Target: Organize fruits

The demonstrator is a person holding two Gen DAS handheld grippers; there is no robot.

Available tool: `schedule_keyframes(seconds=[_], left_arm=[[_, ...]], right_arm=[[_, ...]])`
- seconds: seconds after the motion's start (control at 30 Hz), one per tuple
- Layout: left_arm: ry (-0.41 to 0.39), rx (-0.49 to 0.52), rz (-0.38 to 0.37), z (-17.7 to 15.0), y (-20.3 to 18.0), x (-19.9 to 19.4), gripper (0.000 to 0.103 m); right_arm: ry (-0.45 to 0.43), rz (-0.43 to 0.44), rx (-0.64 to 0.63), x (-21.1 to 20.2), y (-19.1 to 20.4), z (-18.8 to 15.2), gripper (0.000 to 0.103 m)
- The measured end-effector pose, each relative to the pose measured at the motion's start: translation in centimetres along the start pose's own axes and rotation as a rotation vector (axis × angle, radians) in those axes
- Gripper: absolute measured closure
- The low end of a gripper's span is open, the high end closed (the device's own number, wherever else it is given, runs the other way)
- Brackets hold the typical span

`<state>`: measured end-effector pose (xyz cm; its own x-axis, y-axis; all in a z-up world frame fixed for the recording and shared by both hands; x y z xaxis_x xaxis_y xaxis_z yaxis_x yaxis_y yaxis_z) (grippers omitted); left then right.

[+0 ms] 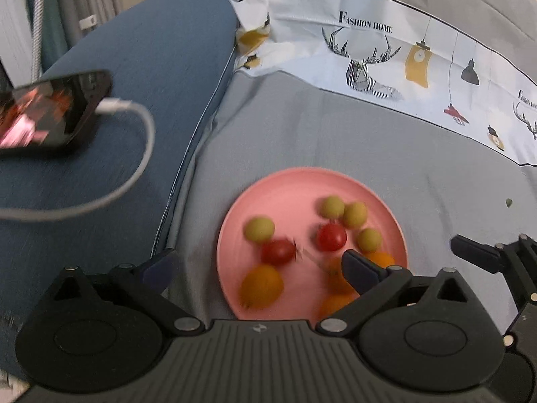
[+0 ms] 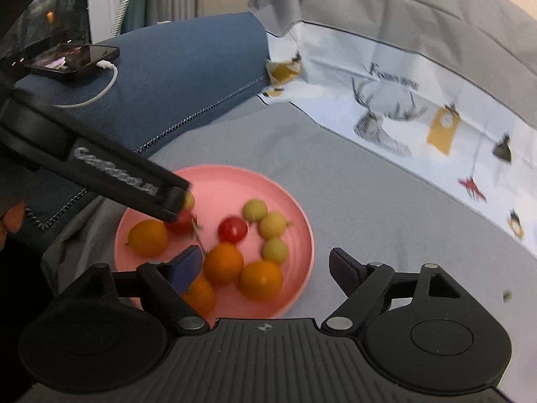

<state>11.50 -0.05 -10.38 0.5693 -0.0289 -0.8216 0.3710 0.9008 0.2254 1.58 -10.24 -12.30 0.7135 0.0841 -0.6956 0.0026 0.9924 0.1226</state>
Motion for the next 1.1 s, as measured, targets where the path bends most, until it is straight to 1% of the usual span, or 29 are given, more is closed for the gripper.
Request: schedule_keyframes(seconds=[0.17,0.27,0.37,0.57,0.67,0.93,1.1], left_arm=[[0.003,-0.029,0.011,-2.1,1.6,-2.7,0.0],[-0.009,-0.046,0.018,-3.2,2.6,-4.6,0.0],[-0.024,-0.059,0.024,-4.1,3.1,-6.5,0.0],[-0.083,-0.067,0.04,-5.8,3.7,-10.0,0.0],[-0.099,-0.066,0.047,-6.6,3.7,-11.2,0.0],[-0.148,-0.065,0.068,-8.2,3.9,-13.8,0.0],[-0.16,-0.054,0.063,-9.2,3.6,-14.9,0.0]], right_arm=[[0.005,-0.028,0.107,-2.9,0.7,-1.6,0.014],[-0.012,-0.044,0.161,-4.8,1.0,-2.1,0.013],[-0.039,-0.058,0.186,-6.7,1.6,-2.4,0.01],[-0.096,-0.081,0.158,-10.1,3.0,-2.5,0.008],[-0.124,-0.093,0.144,-11.7,3.6,-2.8,0.006],[-0.171,-0.107,0.142,-14.7,4.6,-3.9,0.002],[-0.196,-0.123,0.144,-16.1,5.0,-4.5,0.001]])
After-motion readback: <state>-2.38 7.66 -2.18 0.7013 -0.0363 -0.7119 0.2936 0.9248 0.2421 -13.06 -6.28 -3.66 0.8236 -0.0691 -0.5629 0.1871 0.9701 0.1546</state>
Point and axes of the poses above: each gripper's, at about its wrist camera, not at the fingertips, and x roughly the way its jaws point, y to its left, z to its top, the point moved 4 cm from there along x, roughly the way its jaws point, and after that the axes turned 14 degrees about z, right-handed, at the moved point
